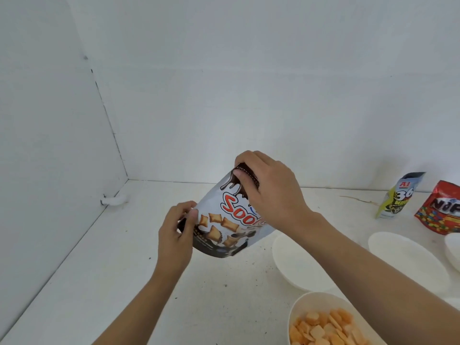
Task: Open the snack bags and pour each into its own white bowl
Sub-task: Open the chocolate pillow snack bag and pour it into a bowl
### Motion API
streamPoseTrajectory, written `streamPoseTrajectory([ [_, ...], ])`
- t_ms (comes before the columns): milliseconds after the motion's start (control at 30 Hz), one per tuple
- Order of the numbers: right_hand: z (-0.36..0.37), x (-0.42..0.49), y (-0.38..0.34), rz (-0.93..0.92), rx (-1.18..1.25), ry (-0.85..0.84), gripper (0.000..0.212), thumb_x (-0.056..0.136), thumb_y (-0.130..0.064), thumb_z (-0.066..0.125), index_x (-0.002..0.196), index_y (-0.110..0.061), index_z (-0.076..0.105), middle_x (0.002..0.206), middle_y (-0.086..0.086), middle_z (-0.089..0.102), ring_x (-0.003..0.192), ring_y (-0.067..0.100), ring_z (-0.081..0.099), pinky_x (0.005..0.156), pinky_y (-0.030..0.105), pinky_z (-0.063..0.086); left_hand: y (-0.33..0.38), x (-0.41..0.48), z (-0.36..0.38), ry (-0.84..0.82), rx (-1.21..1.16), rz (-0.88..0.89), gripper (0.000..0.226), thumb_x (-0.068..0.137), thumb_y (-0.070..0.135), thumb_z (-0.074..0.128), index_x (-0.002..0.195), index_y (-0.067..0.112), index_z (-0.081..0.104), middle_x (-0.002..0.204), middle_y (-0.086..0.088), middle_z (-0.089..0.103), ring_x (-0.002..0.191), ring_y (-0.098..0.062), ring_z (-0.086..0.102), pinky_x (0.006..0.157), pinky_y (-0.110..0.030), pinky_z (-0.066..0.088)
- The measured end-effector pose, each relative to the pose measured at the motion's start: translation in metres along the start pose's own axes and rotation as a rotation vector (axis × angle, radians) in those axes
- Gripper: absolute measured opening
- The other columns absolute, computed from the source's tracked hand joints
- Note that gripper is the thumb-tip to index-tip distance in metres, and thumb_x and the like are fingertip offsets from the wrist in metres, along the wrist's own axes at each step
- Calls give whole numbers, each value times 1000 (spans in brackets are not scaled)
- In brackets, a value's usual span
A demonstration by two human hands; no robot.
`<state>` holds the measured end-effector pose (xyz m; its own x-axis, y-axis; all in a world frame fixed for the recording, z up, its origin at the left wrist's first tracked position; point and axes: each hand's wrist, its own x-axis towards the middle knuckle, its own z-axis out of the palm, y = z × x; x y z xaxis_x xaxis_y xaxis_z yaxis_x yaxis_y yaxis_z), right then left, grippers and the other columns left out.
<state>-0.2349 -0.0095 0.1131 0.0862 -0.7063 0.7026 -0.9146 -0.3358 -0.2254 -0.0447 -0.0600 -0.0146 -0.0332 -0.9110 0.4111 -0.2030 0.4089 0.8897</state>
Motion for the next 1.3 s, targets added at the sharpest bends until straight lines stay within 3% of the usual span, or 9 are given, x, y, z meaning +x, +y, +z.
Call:
streamPoseTrajectory([
  [67,-4,-6,7,107,95,8,7,101,-24,52,100,-20,57,88,-7,64,74,17,60,67,37,51,4,10,-1,-21,32,50,11,102,31,54,102,28,65,99,8,67,92,-14,64,71,-27,52],
  [200,-8,-20,17,249,208,43,8,102,-26,51,101,-19,55,87,-8,66,79,11,64,66,32,53,14,14,2,-74,31,9,11,100,36,55,101,29,62,101,9,66,97,-12,64,74,-19,50],
  [333,-18,-29,26,293,297,78,6,102,-24,53,100,-19,54,84,-6,66,79,13,66,68,39,55,13,-6,9,-78,-176,-221,21,95,44,57,103,25,62,105,8,69,108,-15,64,83,-32,53],
  [500,-28,-41,40,329,351,52,6,102,-24,53,98,-20,53,81,-5,66,78,12,67,66,35,56,19,-33,24,-113,-508,-378,19,100,32,50,99,19,63,102,-7,68,101,-27,64,84,-44,53],
  [667,-37,-52,59,436,483,140,8,100,-19,55,92,-18,55,75,-12,62,72,1,61,64,13,45,38,-43,30,-89,-501,-259,20,97,29,53,114,23,61,116,-5,65,109,-26,64,87,-46,53],
  [767,-39,-57,66,492,571,160,10,100,-20,55,90,-17,55,73,-10,62,71,3,60,66,18,48,49,-46,31,-30,-416,-153,22,97,25,55,118,27,58,118,-7,62,110,-27,63,88,-48,55],
  [967,-35,-71,83,617,690,168,7,99,-23,59,91,-22,57,84,-2,72,83,17,71,74,32,57,65,-30,30,-35,-263,-30,14,100,11,55,99,18,66,99,2,70,90,-9,65,69,-19,55],
  [1067,-37,-79,94,625,647,89,7,96,-19,62,91,-22,58,85,-5,72,80,11,70,68,26,55,64,-22,25,-57,-209,-41,14,99,11,57,99,17,69,108,-3,72,94,-9,67,70,-17,55],
  [1300,-38,-93,110,530,530,-59,14,97,-14,60,90,-26,58,84,0,68,59,13,57,54,20,40,73,-4,20,-118,-109,-16,15,98,12,60,99,23,70,107,11,73,101,-8,67,83,-36,54],
])
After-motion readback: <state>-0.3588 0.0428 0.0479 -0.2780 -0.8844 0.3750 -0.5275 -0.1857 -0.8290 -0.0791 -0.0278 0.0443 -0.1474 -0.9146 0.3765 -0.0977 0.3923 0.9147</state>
